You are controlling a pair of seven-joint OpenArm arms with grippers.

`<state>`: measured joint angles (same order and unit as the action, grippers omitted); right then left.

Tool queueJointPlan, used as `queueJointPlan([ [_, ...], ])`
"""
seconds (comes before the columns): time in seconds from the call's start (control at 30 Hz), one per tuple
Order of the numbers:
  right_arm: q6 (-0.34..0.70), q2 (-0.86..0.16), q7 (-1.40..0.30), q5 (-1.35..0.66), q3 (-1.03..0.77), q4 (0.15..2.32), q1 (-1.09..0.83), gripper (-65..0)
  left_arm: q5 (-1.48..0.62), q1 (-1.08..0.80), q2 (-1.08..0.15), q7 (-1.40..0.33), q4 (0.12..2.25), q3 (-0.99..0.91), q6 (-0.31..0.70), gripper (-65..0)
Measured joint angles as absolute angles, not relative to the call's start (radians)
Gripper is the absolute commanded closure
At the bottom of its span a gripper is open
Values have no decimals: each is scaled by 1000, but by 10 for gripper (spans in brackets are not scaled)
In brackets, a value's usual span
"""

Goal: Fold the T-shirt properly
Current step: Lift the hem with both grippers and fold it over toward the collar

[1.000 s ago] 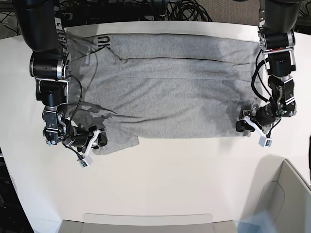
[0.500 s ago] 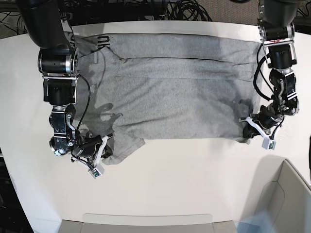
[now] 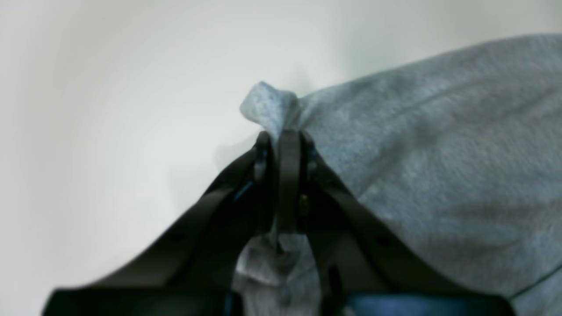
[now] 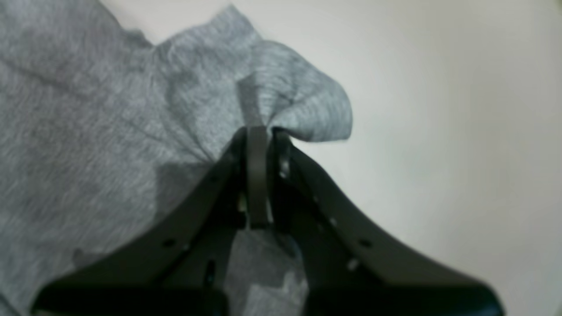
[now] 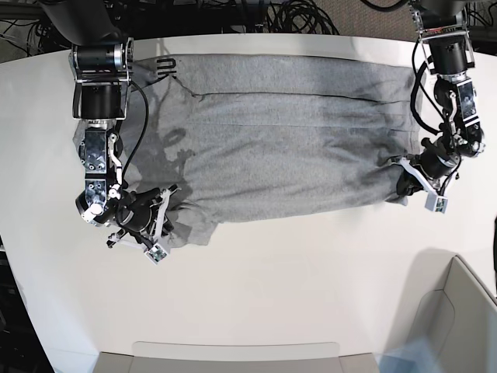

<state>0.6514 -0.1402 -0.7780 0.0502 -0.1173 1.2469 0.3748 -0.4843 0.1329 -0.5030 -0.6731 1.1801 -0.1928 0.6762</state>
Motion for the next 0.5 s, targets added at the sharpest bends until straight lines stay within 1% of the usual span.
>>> queueJointPlan([
  [0.13, 655, -137, -862, 44, -122, 1392, 313, 0, -487, 59, -518, -670, 1281, -205, 675, 0],
  [0.23, 655, -135, -915, 50, -188, 1489, 274, 0, -492, -10, -506, -681, 1345, -280, 677, 0],
  [0.3, 655, -139, -925, 47, -214, 1553, 234, 0, -489, -51, -510, -733, 1394, -317, 678, 0],
  [0.4, 656, -134, -932, 39, -220, 1631, 147, 0, -491, -97, -513, -741, 1460, -339, 679, 0],
  [0.5, 658, -135, -940, 49, -221, 1697, 78, 0, -490, -124, -510, -750, 1468, -336, 682, 0],
])
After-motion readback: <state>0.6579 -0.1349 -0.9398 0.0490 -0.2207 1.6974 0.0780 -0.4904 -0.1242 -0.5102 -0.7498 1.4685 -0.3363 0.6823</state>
